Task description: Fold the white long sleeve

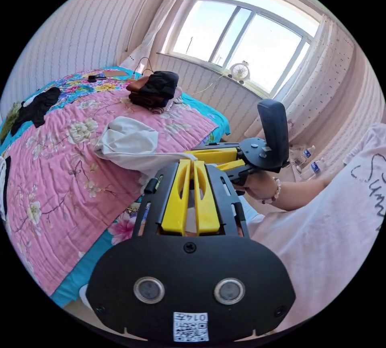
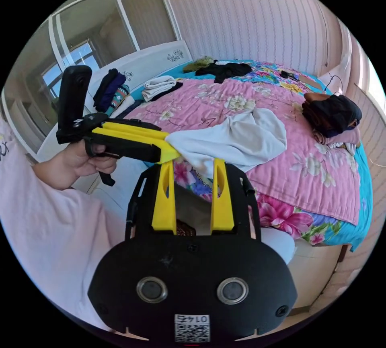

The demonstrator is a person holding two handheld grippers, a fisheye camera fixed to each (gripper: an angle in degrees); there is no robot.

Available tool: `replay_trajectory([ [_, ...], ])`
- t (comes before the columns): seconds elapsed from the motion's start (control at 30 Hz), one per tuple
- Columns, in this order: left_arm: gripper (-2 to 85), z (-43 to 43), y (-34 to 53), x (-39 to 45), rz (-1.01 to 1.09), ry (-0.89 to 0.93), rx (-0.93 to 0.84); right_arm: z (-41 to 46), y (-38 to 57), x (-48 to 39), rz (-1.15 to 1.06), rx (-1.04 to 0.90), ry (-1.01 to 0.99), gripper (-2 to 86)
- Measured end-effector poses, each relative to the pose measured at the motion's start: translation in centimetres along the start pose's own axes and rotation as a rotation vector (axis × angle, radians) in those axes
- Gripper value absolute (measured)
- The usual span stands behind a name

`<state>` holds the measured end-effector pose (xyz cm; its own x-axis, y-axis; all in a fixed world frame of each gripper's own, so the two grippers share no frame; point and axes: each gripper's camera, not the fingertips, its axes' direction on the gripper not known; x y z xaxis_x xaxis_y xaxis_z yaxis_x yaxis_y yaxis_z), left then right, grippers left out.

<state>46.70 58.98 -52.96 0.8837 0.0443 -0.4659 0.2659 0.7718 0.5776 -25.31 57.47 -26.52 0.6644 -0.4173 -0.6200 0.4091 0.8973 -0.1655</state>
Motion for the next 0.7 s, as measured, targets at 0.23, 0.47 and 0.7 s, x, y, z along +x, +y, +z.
replay_trajectory([
  [0.23,3.1,-0.1,0.5,-5.8,-0.118,-0.241,-0.049,-3.3,5.3,8.8,0.232,0.166,-0.012,1.3],
  [0.47,6.5,5.4,1.8,-13.9,-0.296,-0.295,-0.237,-9.2,17.0,21.1,0.838,0.484,-0.012,0.9],
  [0.7,9.3,11.6,-1.8,-15.8,-0.255,-0.254,-0.26,-7.5,25.2,24.9,1.087,0.44,0.009,0.9],
])
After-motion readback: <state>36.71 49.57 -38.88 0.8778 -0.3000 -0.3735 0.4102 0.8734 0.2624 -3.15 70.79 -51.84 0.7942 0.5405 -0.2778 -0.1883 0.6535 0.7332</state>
